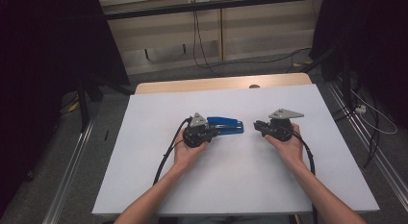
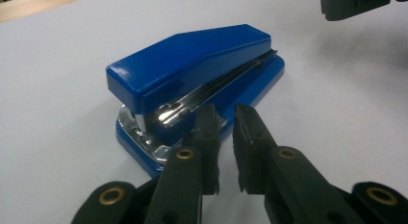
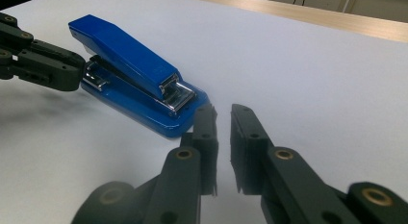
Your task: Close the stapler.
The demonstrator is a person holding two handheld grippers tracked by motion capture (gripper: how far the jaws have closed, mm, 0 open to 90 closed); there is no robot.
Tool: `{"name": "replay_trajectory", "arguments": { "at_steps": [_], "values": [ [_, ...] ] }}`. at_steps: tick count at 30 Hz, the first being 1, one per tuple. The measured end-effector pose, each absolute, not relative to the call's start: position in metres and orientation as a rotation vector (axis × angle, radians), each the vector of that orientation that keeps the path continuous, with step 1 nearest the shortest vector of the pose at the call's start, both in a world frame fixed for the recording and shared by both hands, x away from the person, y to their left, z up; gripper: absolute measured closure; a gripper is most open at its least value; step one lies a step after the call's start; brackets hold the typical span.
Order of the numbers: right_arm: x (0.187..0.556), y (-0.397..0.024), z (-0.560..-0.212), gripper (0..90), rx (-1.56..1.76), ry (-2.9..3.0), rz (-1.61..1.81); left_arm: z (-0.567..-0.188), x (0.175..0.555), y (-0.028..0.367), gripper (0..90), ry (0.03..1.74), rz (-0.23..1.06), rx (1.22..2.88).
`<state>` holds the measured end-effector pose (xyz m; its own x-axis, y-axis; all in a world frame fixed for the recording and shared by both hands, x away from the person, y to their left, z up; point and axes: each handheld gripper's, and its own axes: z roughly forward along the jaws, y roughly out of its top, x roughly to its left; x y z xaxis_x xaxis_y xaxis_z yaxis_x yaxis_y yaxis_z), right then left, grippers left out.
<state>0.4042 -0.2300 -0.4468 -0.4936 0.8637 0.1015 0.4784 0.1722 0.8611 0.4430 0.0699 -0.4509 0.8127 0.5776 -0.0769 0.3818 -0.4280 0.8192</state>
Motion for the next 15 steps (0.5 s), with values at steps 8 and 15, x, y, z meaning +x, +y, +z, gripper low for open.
{"name": "replay_trajectory", "arguments": {
  "at_steps": [8, 15],
  "values": [
    [0.4012, -0.2342, -0.4450, 66.9, 1.262, 2.018, 1.295, -0.4478, 0.4417, 0.0767, 74.3, 0.713, 0.262, 2.067],
    [0.3981, -0.2350, -0.4439, 50.1, 1.261, 1.987, 1.313, -0.4501, 0.4338, 0.0792, 61.7, 0.714, 0.296, 2.065]
  ]
}}
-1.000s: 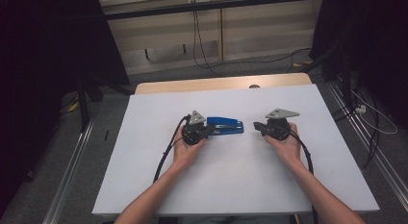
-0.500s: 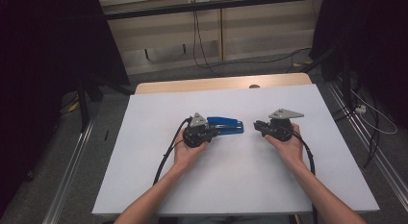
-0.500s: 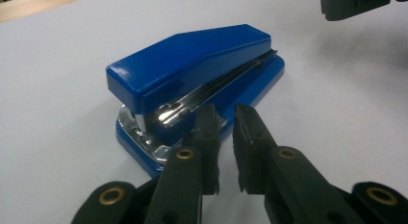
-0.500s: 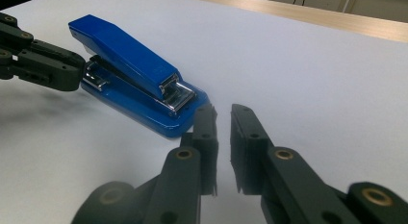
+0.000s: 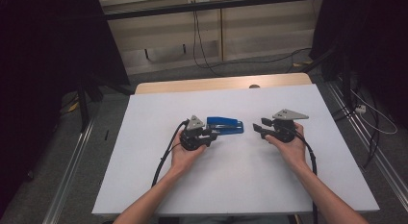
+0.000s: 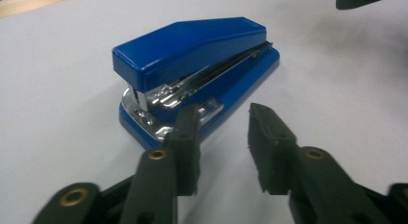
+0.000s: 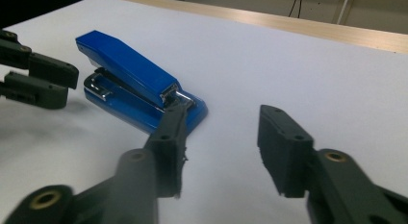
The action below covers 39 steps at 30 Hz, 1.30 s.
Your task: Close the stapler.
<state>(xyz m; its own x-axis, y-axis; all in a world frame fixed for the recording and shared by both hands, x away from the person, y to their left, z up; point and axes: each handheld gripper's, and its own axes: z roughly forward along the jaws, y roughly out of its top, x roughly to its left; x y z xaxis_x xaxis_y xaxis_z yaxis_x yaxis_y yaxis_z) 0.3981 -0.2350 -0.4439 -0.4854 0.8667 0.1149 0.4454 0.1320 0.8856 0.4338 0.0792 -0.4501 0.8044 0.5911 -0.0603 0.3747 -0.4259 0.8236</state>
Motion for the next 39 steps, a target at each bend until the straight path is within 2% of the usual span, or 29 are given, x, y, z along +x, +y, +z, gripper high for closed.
{"name": "replay_trajectory", "arguments": {
  "at_steps": [11, 18, 25, 29, 39],
  "values": [
    [0.394, -0.228, -0.440, 15.5, 1.267, 1.941, 1.319, -0.439, 0.431, 0.087, 29.9, 0.748, 0.323, 2.013],
    [0.392, -0.222, -0.439, 4.5, 1.255, 1.931, 1.311, -0.432, 0.430, 0.092, 6.0, 0.759, 0.333, 1.981],
    [0.384, -0.219, -0.431, 3.4, 1.223, 1.919, 1.336, -0.426, 0.420, 0.102, 4.9, 0.733, 0.290, 1.961],
    [0.378, -0.219, -0.431, 3.7, 1.216, 1.908, 1.333, -0.425, 0.411, 0.115, 5.0, 0.738, 0.360, 1.969],
    [0.362, -0.220, -0.434, 2.7, 1.217, 1.866, 1.303, -0.418, 0.396, 0.149, 5.0, 0.804, 0.403, 1.919]
  ]
}}
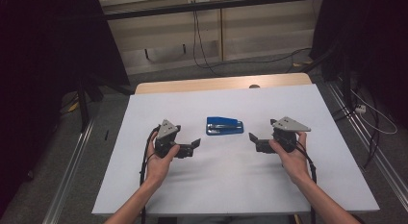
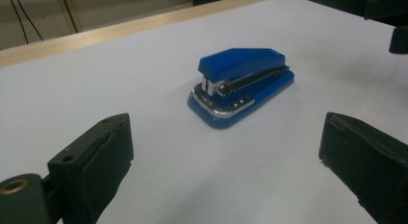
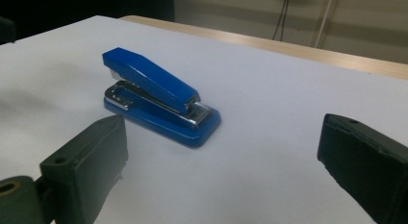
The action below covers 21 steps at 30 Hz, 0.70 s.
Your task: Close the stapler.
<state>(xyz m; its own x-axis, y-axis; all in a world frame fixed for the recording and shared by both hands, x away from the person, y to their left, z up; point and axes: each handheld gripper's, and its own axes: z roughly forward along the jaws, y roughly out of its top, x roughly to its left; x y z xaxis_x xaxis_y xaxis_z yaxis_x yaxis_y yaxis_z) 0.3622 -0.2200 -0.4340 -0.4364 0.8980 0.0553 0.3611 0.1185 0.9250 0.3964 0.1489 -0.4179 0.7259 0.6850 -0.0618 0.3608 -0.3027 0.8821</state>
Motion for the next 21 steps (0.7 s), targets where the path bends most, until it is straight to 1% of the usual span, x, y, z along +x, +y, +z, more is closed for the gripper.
{"name": "replay_trajectory", "arguments": {
  "at_steps": [6, 9, 12, 14, 21],
  "values": [
    [0.354, -0.223, -0.432, 2.0, 1.228, 1.808, 1.303, -0.417, 0.382, 0.165, 4.9, 0.826, 0.477, 1.868],
    [0.350, -0.223, -0.432, 2.1, 1.218, 1.800, 1.294, -0.416, 0.377, 0.173, 4.6, 0.845, 0.461, 1.840],
    [0.346, -0.224, -0.431, 2.1, 1.214, 1.795, 1.289, -0.416, 0.374, 0.177, 3.8, 0.865, 0.496, 1.844],
    [0.346, -0.225, -0.431, 2.1, 1.215, 1.782, 1.281, -0.415, 0.372, 0.178, 3.5, 0.870, 0.477, 1.828],
    [0.339, -0.233, -0.431, 2.1, 1.228, 1.770, 1.260, -0.412, 0.364, 0.189, 3.5, 0.883, 0.510, 1.815]
  ]
}}
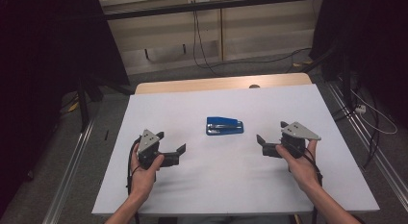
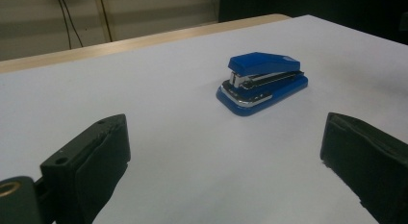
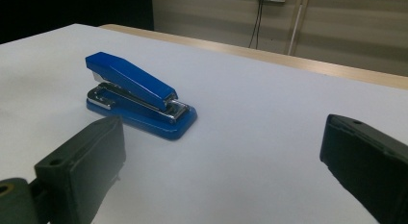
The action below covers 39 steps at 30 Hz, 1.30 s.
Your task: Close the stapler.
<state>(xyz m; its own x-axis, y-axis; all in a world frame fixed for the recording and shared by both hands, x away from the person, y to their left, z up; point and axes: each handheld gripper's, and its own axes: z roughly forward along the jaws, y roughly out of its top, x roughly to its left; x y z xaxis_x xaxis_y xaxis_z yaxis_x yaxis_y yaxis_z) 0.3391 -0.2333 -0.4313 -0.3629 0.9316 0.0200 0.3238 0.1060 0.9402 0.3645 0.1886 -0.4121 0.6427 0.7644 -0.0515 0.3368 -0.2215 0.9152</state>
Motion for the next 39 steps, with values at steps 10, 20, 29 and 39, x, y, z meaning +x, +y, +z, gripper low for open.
{"name": "replay_trajectory", "arguments": {
  "at_steps": [10, 20, 29, 39],
  "values": [
    [0.318, -0.250, -0.432, 2.4, 1.252, 1.744, 1.260, -0.414, 0.354, 0.204, 3.5, 0.894, 0.524, 1.829],
    [0.297, -0.268, -0.435, 2.1, 1.297, 1.697, 1.226, -0.408, 0.335, 0.216, 3.6, 0.913, 0.545, 1.801],
    [0.286, -0.270, -0.434, 2.1, 1.298, 1.686, 1.198, -0.412, 0.319, 0.233, 3.6, 0.932, 0.553, 1.819],
    [0.278, -0.274, -0.441, 2.1, 1.293, 1.648, 1.191, -0.417, 0.311, 0.244, 3.6, 0.939, 0.565, 1.787]
  ]
}}
